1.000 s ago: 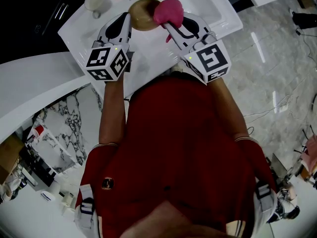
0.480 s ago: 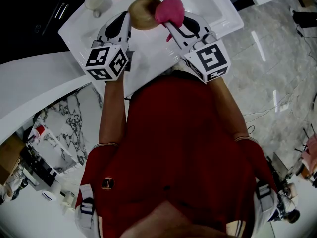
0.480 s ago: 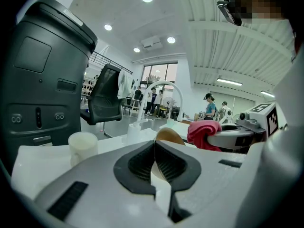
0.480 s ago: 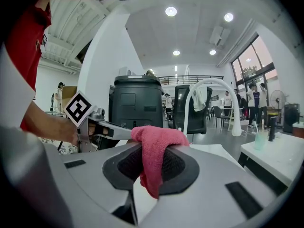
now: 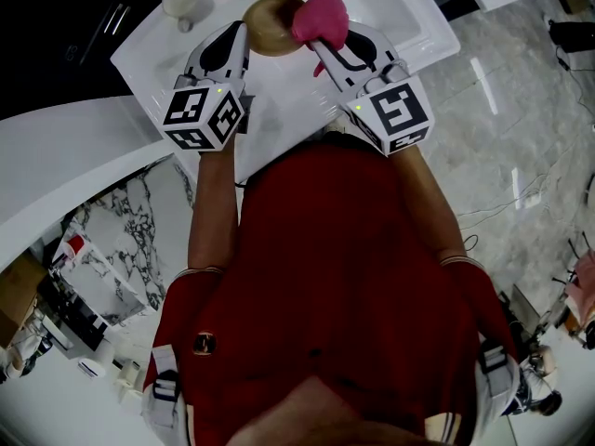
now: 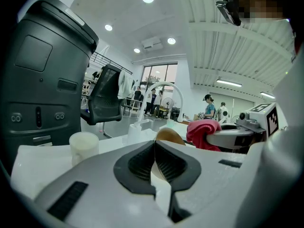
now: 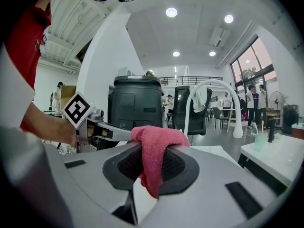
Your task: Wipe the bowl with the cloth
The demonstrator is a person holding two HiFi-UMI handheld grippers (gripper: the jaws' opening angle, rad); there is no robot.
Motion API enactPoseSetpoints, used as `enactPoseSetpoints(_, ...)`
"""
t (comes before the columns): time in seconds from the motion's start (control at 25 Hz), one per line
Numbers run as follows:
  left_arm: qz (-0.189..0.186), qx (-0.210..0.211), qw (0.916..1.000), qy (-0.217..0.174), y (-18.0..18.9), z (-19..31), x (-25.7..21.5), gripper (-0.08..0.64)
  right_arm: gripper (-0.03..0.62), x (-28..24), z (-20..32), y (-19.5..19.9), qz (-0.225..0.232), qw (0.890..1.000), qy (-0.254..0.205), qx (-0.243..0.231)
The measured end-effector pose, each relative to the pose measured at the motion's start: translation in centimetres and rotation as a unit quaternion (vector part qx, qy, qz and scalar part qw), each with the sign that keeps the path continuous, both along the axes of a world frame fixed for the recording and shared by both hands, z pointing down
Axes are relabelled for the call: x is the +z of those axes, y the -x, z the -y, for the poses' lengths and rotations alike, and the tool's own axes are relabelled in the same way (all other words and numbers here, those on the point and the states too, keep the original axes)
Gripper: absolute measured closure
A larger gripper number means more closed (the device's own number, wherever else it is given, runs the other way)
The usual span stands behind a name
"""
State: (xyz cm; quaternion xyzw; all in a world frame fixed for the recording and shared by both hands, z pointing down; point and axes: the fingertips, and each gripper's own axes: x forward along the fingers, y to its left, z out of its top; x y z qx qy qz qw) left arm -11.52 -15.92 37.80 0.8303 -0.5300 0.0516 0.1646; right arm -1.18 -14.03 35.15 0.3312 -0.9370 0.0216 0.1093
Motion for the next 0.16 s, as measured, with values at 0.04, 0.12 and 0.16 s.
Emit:
enactPoseSetpoints(0.04, -0.001, 0.000, 1.0000, 0.000, 0.15, -0.01, -0.01, 0.549, 0.523, -0.04, 0.02, 0.12, 0.000, 1.000, -0.001, 0.001)
enactPoseSetpoints(0.12, -0.002, -0.001, 1.0000, -0.001, 0.51, -0.03, -0.02, 0.549, 0.523, -0.08, 0.04, 0.41, 0.000, 1.000, -0.001, 0.003)
enactPoseSetpoints(0.16, -0.003, -0.001, 1.0000, -0.001, 0.69, -0.03, -0.01, 0.549, 0.523, -0.09, 0.05, 0.56, -0.001, 1.000, -0.002, 0.003)
